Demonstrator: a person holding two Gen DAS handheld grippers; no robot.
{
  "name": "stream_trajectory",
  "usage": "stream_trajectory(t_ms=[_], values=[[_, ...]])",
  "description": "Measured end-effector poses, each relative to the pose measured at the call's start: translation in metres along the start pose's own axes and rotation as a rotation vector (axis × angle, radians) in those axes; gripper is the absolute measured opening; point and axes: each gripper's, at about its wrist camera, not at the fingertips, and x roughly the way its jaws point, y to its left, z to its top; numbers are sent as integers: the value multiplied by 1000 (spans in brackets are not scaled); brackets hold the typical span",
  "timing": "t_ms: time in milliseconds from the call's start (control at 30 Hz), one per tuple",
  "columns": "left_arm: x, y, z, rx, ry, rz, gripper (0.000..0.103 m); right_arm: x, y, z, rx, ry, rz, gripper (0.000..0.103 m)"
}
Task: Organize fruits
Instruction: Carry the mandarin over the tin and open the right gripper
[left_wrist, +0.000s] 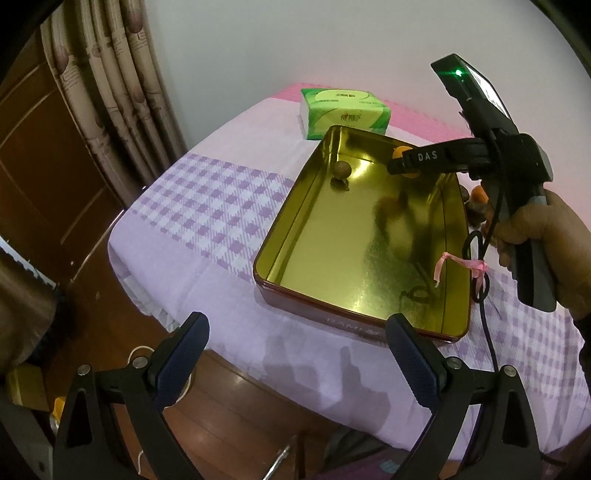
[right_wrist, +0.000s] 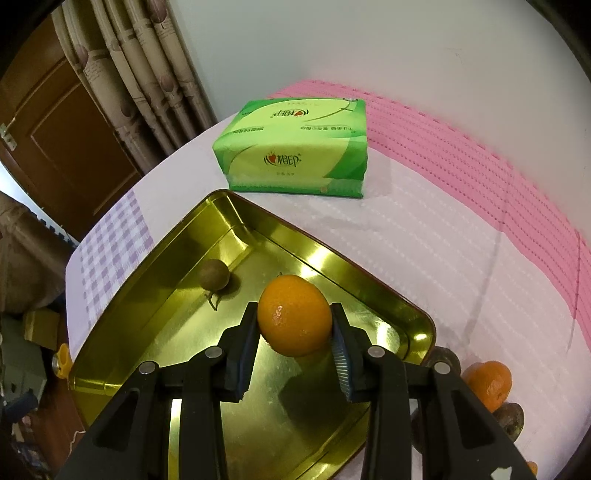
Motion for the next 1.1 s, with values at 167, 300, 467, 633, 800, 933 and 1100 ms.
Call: stream_trajectory(t_ms=[167,300,467,633,800,933,1100], values=[[2,-1,-1,2,13,2,96,2,2,2,7,-6,1,34],[4,0,-1,1,18,1,96,1,2,3,8,-20,4,35],[3,0,-1,2,18,4,96,-12,-1,7,33,-86,40,35],[4,0,0,-1,20,1,96,-52,-2,7,42,-214,78,35],[3,-1,1,7,5,8,96,-115,-3,-26,-19,-335,69,38],[0,-4,-1,19,-2,15,96,-152,-20,-81,-32,-359,11,42],[-3,-13,-5,53,-14,19,96,-172,-58,-166,13,-256,-110,42]])
